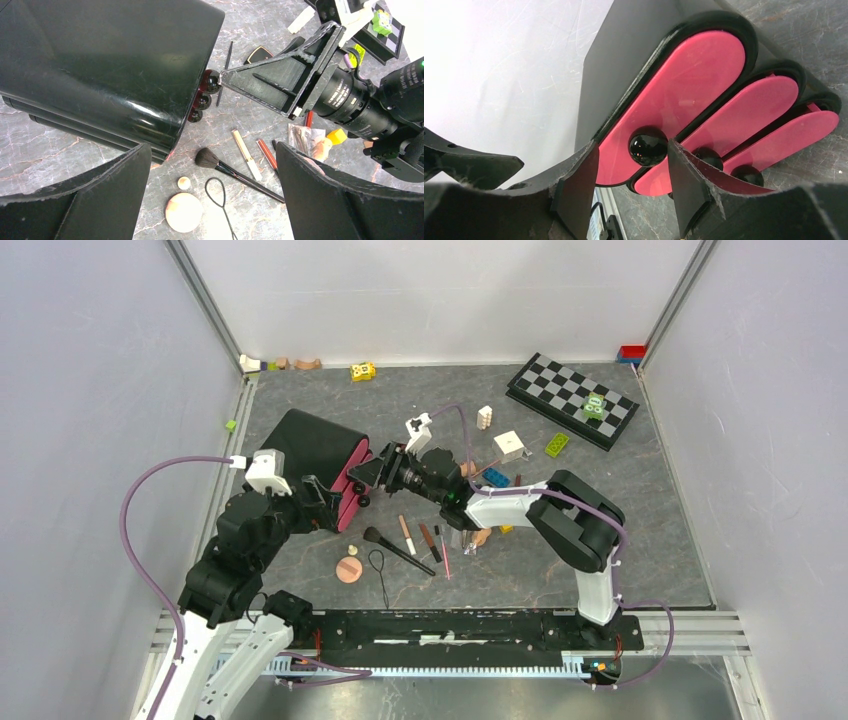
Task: Organize the makeup
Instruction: Open the drawer in the storage box.
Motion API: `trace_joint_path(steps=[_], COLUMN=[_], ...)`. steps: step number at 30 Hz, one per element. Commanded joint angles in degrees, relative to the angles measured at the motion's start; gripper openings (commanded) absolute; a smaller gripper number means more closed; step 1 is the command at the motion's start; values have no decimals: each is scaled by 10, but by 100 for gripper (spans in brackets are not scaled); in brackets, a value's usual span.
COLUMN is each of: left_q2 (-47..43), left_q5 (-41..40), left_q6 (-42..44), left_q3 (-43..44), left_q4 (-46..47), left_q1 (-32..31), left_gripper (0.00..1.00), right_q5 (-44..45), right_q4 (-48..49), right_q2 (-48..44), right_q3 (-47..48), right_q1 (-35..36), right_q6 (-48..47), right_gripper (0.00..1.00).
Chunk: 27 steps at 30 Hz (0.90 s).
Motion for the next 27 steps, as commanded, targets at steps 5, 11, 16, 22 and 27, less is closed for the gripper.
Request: trace_joint_path(steps=[5, 11, 16, 22, 27], left_q2=[1, 3, 3, 10, 13], left_q5=[-4, -4, -5, -6, -7], left_q6=[-21, -21, -21, -21, -21], left_q3=[0, 1, 0, 1, 1], left_q4=[25, 25, 25, 24, 24], left_q1=[3, 3, 3, 3, 3], left_gripper=[100, 100, 100, 100, 100], right_q5=[-18, -26, -33, -32, -27], right_q4=[18, 24, 35, 81, 125], right_q2=[32, 41, 40, 11, -23], right_q3=[34, 44, 38, -25, -94], right_q1=[4, 4, 3, -2, -13], right_q6=[14, 15, 12, 25, 37], right_gripper=[60, 51, 34, 29, 28])
